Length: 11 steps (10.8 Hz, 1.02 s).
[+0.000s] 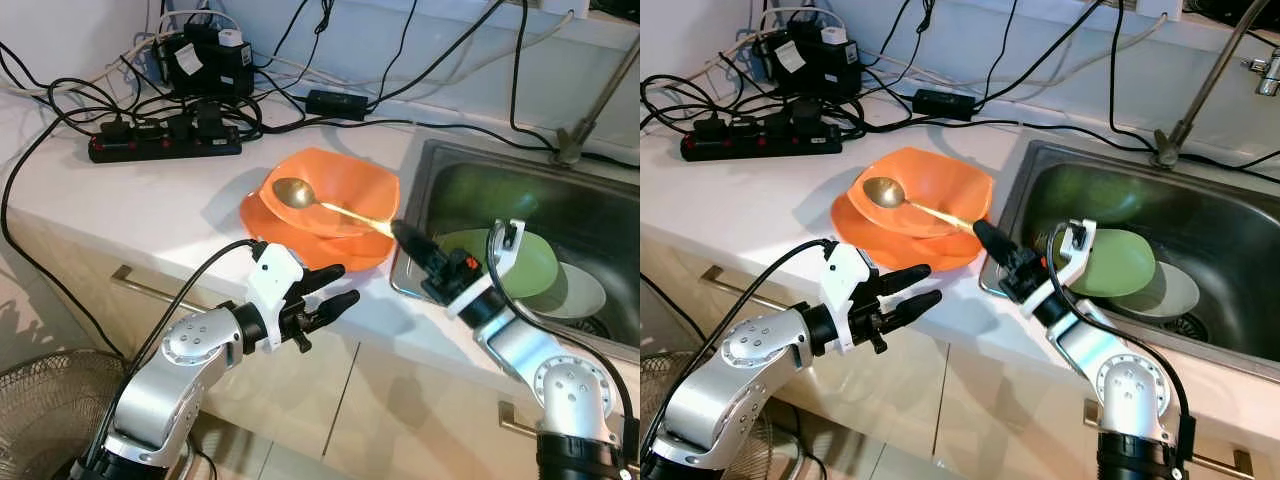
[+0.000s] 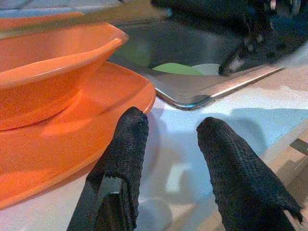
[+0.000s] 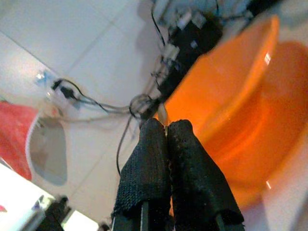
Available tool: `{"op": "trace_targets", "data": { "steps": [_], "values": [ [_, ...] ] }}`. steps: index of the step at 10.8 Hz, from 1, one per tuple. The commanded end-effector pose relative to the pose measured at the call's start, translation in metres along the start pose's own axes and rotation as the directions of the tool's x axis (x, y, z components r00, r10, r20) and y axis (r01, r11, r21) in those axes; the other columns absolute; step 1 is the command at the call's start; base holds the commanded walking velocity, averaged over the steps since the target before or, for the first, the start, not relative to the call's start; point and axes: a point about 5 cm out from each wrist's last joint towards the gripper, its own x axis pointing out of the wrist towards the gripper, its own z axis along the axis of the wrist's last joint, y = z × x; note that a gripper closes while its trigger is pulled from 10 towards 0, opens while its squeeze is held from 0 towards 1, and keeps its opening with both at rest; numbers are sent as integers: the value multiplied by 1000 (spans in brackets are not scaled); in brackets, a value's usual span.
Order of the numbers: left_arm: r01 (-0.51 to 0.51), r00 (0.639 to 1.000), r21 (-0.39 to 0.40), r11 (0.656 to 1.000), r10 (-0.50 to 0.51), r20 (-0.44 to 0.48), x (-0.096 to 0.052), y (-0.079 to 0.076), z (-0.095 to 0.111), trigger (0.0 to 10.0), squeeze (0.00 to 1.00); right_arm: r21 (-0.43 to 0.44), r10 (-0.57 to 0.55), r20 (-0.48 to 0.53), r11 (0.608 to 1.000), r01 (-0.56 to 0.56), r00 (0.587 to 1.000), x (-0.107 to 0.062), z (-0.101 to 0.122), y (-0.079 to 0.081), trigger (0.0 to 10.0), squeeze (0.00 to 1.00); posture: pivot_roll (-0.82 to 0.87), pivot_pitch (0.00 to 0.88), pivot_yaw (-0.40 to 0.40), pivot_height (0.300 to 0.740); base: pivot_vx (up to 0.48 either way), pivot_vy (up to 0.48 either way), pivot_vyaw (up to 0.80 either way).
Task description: Kitchen organization
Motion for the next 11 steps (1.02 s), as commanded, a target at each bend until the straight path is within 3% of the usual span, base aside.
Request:
{"op": "trace_targets", "data": {
  "steps": [1, 5, 6, 7, 9, 10, 11],
  "values": [
    [5, 1000, 4, 1000, -5, -6, 1, 0, -1, 10000, 0, 2, 25, 79, 1000, -25, 997, 2, 13, 5, 0, 0, 187, 19, -64, 740, 0, 0, 0],
    [4, 1000, 5, 1000, -4, -4, 2, 0, -1, 10000, 0, 23, 87, 199, 995, -93, 976, 3, 31, 14, 0, 0, 186, 15, -63, 740, 0, 0, 0],
    [4, 1000, 4, 1000, -4, -3, 2, 0, -1, 10000, 0, 35, 35, 307, 998, -48, 951, 2, 47, 9, 0, 0, 187, 14, -63, 740, 0, 0, 0],
    [3, 1000, 4, 1000, -3, -2, 2, 0, -1, 10000, 0, 59, -41, 401, 998, 19, 915, -3, 61, -2, 0, 0, 187, 14, -63, 740, 0, 0, 0],
    [3, 1000, 4, 1000, -3, -2, 2, 0, -2, 10000, 0, 111, -252, 557, 967, 230, 791, -20, 91, -30, 0, 0, 186, 14, -62, 740, 0, 0, 0],
    [4, 1000, 4, 1000, -4, -1, 2, 0, -2, 10000, 0, 121, -320, 601, 942, 312, 733, -29, 104, -41, 9686, 0, 185, 14, -61, 740, 0, 0, 0],
    [5, 1000, 3, 1000, -5, -1, 2, -1, -2, 10000, 0, 134, -371, 626, 918, 373, 686, -34, 112, -49, 10000, 0, 186, 15, -61, 740, 0, 0, 0]
  ]
}}
